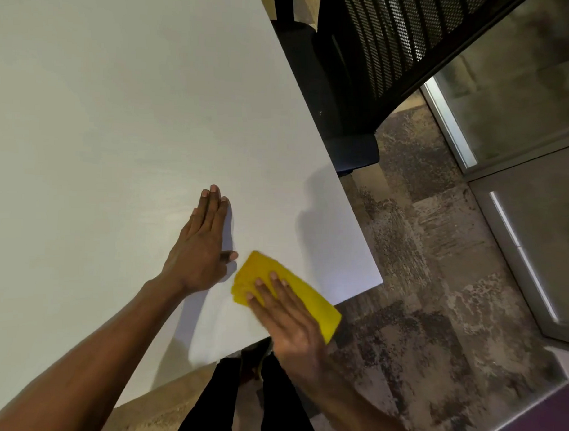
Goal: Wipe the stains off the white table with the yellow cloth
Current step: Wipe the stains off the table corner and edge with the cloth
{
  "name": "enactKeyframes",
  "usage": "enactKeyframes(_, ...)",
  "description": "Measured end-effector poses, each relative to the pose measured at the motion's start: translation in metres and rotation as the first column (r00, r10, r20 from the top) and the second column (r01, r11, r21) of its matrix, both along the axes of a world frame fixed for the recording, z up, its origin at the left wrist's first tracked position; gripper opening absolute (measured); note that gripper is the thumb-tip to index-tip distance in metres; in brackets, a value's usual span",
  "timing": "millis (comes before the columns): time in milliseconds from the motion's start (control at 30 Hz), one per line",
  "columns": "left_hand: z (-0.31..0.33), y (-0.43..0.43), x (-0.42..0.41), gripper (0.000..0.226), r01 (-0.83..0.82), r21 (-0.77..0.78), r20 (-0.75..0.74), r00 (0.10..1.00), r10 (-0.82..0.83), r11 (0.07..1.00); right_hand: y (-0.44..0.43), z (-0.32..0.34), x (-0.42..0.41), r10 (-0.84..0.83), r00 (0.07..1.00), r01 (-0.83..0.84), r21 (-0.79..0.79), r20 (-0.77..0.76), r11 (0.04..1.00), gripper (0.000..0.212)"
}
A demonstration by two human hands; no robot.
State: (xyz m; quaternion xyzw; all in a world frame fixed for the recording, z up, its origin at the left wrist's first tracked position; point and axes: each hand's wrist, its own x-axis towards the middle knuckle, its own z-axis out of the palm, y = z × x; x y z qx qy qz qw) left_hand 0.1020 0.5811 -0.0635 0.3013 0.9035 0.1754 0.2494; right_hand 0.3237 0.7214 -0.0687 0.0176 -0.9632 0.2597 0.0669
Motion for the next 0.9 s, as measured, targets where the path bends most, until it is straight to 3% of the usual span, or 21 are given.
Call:
enactKeyframes(133, -0.003, -0.004, -0.004, 0.112, 0.021, -0.003, -0.003, 1.0, -0.021, 1.0, 0.021, -0.017, -0.001, 0.162, 0.987, -0.161, 0.191, 0.007, 0.968, 0.047)
enactKeyframes(167, -0.003, -0.005, -0.004, 0.113, 0.022, -0.005, -0.002, 1.0, -0.022, 1.0, 0.037, -0.018, -0.002, 0.086, 0.996, -0.092, 0.189, 0.038, 0.978, 0.047)
enactKeyframes(233, -0.004, -0.005, -0.004, 0.113, 0.026, -0.004, 0.005, 1.0, -0.026, 1.0, 0.079, -0.013, -0.004, -0.222, 0.963, 0.213, 0.07, 0.153, 0.975, 0.048)
enactKeyframes(300, -0.004, -0.005, -0.003, 0.113, 0.02, -0.003, 0.016, 1.0, -0.02, 1.0, 0.12, -0.002, -0.012, -0.551, 0.805, 0.557, 0.038, 0.22, 0.829, 0.07)
enactKeyframes(367, -0.002, -0.004, -0.003, 0.112, 0.007, -0.005, 0.026, 1.0, -0.007, 1.0, 0.147, 0.007, -0.021, -0.715, 0.689, 0.713, 0.066, 0.113, 0.698, 0.078)
enactKeyframes(400, -0.002, -0.004, -0.002, 0.112, 0.006, -0.004, 0.03, 1.0, -0.006, 1.0, 0.153, 0.012, -0.025, -0.727, 0.683, 0.722, 0.081, 0.075, 0.687, 0.08)
enactKeyframes(467, -0.002, -0.004, -0.002, 0.112, 0.004, 0.0, 0.027, 1.0, -0.004, 1.0, 0.142, 0.015, -0.03, -0.631, 0.775, 0.622, 0.136, 0.036, 0.771, 0.087)
enactKeyframes(567, -0.001, -0.004, -0.003, 0.113, -0.004, -0.001, 0.034, 0.999, 0.004, 1.0, 0.08, 0.008, -0.035, -0.334, 0.94, 0.319, 0.162, 0.068, 0.934, 0.08)
enactKeyframes(633, 0.0, -0.005, -0.003, 0.112, -0.004, 0.004, 0.02, 1.0, 0.004, 1.0, 0.032, -0.002, -0.044, -0.104, 0.991, 0.09, 0.164, 0.08, 0.982, 0.063)
enactKeyframes(667, 0.0, -0.005, -0.003, 0.111, 0.0, 0.017, 0.015, 1.0, 0.0, 1.0, 0.015, -0.006, -0.053, -0.048, 0.994, 0.03, 0.172, 0.099, 0.985, 0.065)
enactKeyframes(767, 0.0, -0.005, -0.003, 0.112, -0.009, 0.026, 0.019, 1.0, 0.009, 1.0, 0.019, -0.009, -0.085, -0.043, 0.995, 0.027, 0.179, 0.086, 0.983, 0.069)
enactKeyframes(833, -0.002, -0.006, -0.004, 0.114, -0.015, 0.022, 0.026, 1.0, 0.014, 1.0, 0.046, -0.012, -0.101, -0.167, 0.982, 0.148, 0.2, 0.083, 0.969, 0.07)
enactKeyframes(900, -0.002, -0.005, -0.004, 0.114, -0.024, 0.02, 0.039, 0.999, 0.023, 1.0, 0.088, -0.012, -0.116, -0.344, 0.932, 0.33, 0.122, 0.112, 0.936, 0.072)
